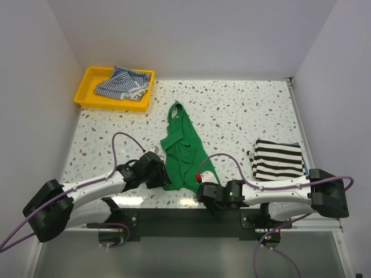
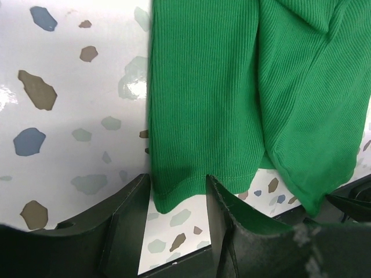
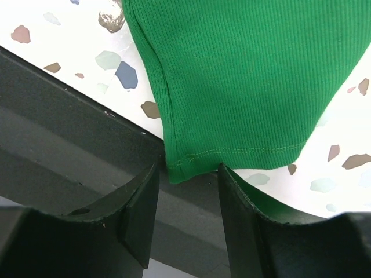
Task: Fold and stack the tank tops
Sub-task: Flatten the tank top out
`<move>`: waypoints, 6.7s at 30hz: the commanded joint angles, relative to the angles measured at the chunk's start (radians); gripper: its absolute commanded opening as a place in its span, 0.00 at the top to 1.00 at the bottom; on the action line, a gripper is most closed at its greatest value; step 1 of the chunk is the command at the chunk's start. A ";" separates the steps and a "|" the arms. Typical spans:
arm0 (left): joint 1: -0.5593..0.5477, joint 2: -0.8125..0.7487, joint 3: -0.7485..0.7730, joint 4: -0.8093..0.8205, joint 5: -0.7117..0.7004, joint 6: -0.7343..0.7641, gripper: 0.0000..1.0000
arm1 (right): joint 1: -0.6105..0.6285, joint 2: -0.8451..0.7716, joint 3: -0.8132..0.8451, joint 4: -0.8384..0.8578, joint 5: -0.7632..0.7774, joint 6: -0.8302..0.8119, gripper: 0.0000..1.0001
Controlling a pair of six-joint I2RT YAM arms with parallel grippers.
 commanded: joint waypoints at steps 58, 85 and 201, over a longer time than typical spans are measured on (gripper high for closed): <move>0.203 0.009 1.408 -0.230 -0.428 0.389 1.00 | -0.704 0.061 1.408 -0.152 0.065 -0.329 1.00; 0.880 0.738 1.631 0.391 0.747 -0.016 1.00 | -1.387 0.413 1.182 0.475 -0.741 0.057 1.00; 0.728 0.132 0.486 0.124 0.247 0.271 0.52 | -0.053 0.823 0.925 0.088 0.247 0.031 1.00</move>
